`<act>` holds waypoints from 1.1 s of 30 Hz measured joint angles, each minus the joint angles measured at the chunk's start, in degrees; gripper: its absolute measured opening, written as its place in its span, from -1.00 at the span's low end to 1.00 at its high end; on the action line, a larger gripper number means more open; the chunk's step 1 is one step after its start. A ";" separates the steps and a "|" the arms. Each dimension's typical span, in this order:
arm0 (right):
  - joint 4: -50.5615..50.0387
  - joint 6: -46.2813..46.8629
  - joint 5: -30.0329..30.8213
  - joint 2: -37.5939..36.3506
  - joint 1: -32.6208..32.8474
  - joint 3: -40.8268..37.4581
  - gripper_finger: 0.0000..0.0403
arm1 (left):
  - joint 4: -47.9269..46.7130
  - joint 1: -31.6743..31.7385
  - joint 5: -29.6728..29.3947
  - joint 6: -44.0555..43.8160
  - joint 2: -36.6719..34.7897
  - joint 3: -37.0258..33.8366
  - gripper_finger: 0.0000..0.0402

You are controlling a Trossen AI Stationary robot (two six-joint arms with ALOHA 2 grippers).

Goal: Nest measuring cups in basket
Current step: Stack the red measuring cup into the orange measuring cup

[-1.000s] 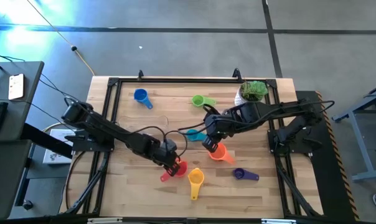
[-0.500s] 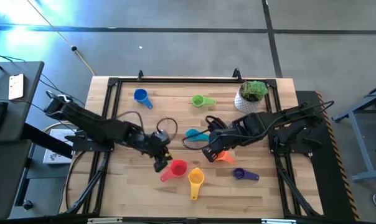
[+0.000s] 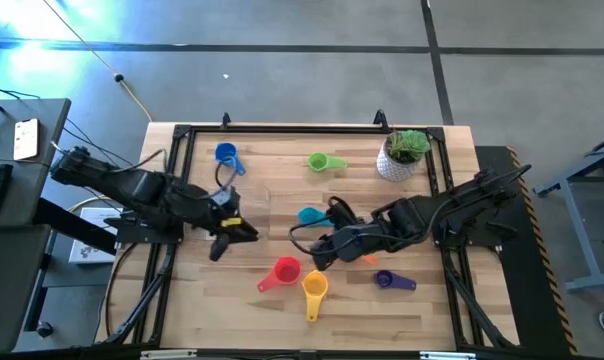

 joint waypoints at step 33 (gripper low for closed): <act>5.85 11.58 -7.26 23.31 -3.17 -0.02 -0.32 | -8.96 0.00 -1.33 1.85 -7.88 0.01 -0.63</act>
